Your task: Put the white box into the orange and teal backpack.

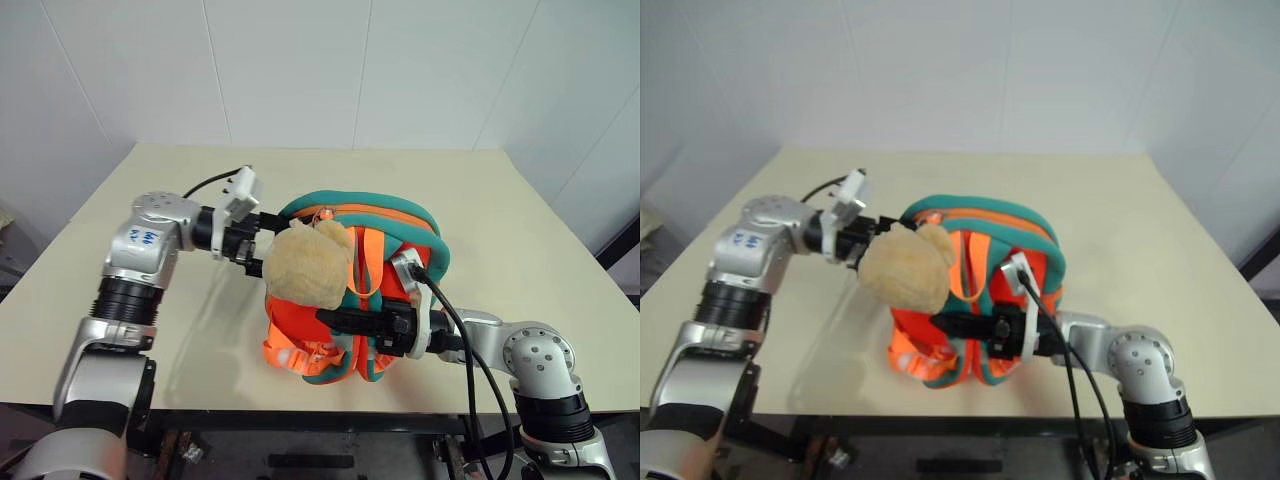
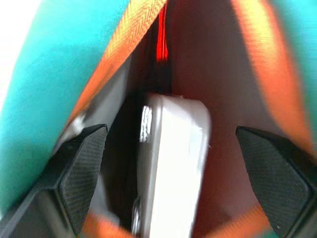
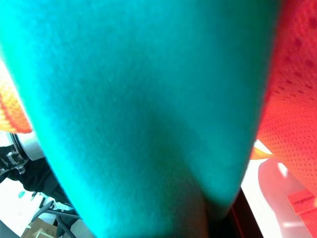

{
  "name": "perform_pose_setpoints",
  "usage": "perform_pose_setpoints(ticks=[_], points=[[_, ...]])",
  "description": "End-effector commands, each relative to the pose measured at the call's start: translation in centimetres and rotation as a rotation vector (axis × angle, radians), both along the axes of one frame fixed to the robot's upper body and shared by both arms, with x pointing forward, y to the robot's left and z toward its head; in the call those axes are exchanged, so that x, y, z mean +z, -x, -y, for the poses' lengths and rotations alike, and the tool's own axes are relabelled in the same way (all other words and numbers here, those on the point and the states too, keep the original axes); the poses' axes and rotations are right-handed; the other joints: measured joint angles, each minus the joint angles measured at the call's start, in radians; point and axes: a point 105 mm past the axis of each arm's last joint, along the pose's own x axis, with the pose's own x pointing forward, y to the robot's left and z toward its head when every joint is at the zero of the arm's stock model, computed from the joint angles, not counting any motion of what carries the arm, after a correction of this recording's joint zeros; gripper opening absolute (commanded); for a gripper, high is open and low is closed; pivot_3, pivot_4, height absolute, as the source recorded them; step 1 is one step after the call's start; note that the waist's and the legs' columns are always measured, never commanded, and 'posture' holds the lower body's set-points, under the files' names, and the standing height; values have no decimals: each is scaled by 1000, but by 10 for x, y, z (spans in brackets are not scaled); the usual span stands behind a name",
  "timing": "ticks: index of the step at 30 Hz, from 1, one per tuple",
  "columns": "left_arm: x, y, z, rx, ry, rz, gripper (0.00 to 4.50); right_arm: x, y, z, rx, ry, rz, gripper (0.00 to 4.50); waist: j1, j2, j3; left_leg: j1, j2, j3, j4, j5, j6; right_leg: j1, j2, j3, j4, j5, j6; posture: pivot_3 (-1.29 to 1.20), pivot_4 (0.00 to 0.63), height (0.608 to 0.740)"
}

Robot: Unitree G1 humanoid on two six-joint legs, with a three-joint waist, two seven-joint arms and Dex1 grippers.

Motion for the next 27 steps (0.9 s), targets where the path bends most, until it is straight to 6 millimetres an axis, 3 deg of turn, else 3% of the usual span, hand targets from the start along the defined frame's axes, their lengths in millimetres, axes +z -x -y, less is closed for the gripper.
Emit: perform_pose_setpoints(ticks=[1, 8, 15, 20, 27], points=[[14, 8, -21, 30, -1, 36, 4486, 5, 4, -2, 9, -13, 28, 45, 1, 0, 0, 0, 0, 0, 0, 0, 0, 0, 0, 0, 0, 0, 0, 0, 150, 740], [3, 11, -59, 132, -26, -33, 4486, 5, 3, -3, 8, -13, 26, 45, 2, 0, 0, 0, 0, 0, 0, 0, 0, 0, 0, 0, 0, 0, 0, 0, 150, 740], [44, 30, -81, 171, 244, -113, 4486, 4, 2, -3, 6, -12, 24, 45, 1, 0, 0, 0, 0, 0, 0, 0, 0, 0, 0, 0, 0, 0, 0, 0, 150, 740], [57, 53, -67, 92, 333, -161, 4486, 4, 1, -4, 9, -11, 23, 45, 1, 0, 0, 0, 0, 0, 0, 0, 0, 0, 0, 0, 1, 0, 0, 0, 150, 740], [44, 70, -22, -5, 306, -167, 4486, 4, -1, -7, 20, -9, 23, 45, 2, 0, 0, 1, 0, 0, 2, 0, 0, 1, 0, 1, 2, 0, 0, 0, 150, 740]])
